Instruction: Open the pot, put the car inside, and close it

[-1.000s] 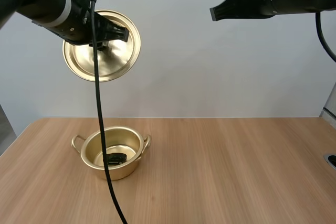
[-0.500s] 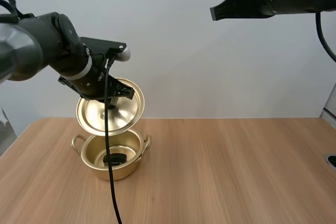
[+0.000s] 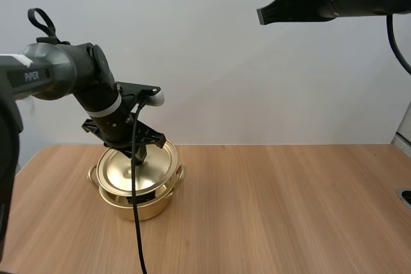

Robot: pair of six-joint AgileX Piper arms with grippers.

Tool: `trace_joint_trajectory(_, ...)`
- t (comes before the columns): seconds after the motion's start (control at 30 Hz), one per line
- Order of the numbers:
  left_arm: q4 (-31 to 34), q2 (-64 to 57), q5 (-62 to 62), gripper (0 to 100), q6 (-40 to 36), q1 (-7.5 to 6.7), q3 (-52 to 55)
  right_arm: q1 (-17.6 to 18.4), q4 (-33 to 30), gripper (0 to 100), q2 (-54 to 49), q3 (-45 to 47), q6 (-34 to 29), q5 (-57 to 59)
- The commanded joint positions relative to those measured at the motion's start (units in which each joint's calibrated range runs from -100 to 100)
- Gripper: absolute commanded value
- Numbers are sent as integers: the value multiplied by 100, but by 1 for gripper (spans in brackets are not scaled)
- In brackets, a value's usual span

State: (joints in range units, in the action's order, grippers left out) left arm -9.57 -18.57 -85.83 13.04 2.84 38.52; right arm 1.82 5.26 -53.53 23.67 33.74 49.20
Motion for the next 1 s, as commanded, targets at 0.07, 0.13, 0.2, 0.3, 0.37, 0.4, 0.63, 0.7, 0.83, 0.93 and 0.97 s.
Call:
trace_joint_trajectory(0.07, 38, 158, -146, 0, 5, 1, 7, -4, 5, 0, 15, -8, 13, -22)
trace_joint_trajectory(0.13, 38, 228, -146, 0, 5, 1, 7, -4, 5, 0, 15, -8, 13, -22)
trace_joint_trajectory(0.2, 41, 300, -146, 0, 5, 1, 7, -4, 5, 0, 15, -8, 13, -22)
trace_joint_trajectory(0.3, 65, 417, -146, 0, 40, 1, 7, -4, 5, 0, 15, -8, 13, -22)
trace_joint_trajectory(0.37, 89, 518, -146, 0, 40, 1, 7, -4, 5, 0, 15, -8, 13, -22)
trace_joint_trajectory(0.4, 89, 545, -146, 0, 40, 1, 7, -4, 5, 0, 15, -8, 13, -22)
trace_joint_trajectory(0.63, 221, 799, -126, 0, 53, 1, 7, -4, -107, 0, 15, -8, 13, -4)
trace_joint_trajectory(0.7, 286, 849, -111, 0, 53, 1, 7, -4, -107, 0, 15, -8, 13, -4)
trace_joint_trajectory(0.83, 283, 906, -84, 0, 53, 1, 7, -4, -120, 0, 15, -8, 13, 12)
trace_joint_trajectory(0.93, 283, 906, 0, 0, 53, 1, 7, -4, -120, 0, 15, -8, 13, 12)
trace_joint_trajectory(0.97, 283, 906, 24, 0, 53, 1, 7, -4, -120, 0, 15, -8, 13, 12)
